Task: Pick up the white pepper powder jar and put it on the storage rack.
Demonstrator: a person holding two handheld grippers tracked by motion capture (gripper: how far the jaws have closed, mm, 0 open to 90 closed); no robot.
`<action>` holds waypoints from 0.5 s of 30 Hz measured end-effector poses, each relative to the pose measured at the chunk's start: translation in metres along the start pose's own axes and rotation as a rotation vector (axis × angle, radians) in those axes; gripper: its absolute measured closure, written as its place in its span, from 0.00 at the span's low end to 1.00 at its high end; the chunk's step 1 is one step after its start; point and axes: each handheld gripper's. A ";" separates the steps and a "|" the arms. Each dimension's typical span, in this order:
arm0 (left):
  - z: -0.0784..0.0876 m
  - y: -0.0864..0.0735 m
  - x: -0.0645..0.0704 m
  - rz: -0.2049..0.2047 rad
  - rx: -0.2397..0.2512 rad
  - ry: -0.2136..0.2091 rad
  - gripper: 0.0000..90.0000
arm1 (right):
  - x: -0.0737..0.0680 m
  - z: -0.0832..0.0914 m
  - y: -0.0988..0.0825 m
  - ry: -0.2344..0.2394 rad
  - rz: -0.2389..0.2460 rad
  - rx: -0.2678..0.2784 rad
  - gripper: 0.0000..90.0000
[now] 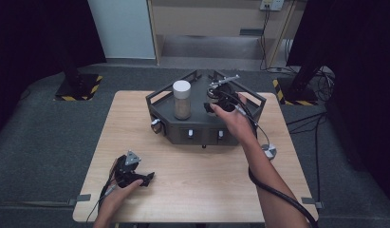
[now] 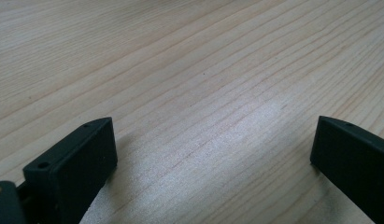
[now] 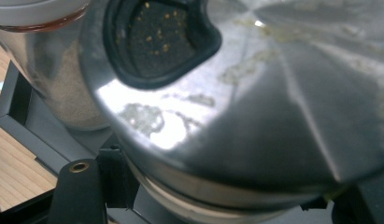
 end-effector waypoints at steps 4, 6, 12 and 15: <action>0.000 0.000 0.000 0.000 0.000 0.000 0.00 | 0.000 -0.003 0.000 0.004 -0.008 -0.001 0.35; 0.000 0.000 0.000 0.000 0.000 0.000 0.00 | -0.001 -0.006 0.000 0.006 -0.007 -0.005 0.35; 0.000 0.000 0.000 0.000 0.000 0.000 0.00 | -0.004 -0.012 -0.001 0.013 -0.004 -0.013 0.35; 0.000 0.000 0.000 0.000 -0.001 -0.001 0.00 | -0.006 -0.015 -0.002 0.011 -0.004 -0.015 0.35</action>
Point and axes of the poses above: each handheld gripper's, and its own axes: z roughly backward along the jaws, y roughly out of its top, x roughly to its right, and after that the axes turned 11 degrees about -z, right-handed
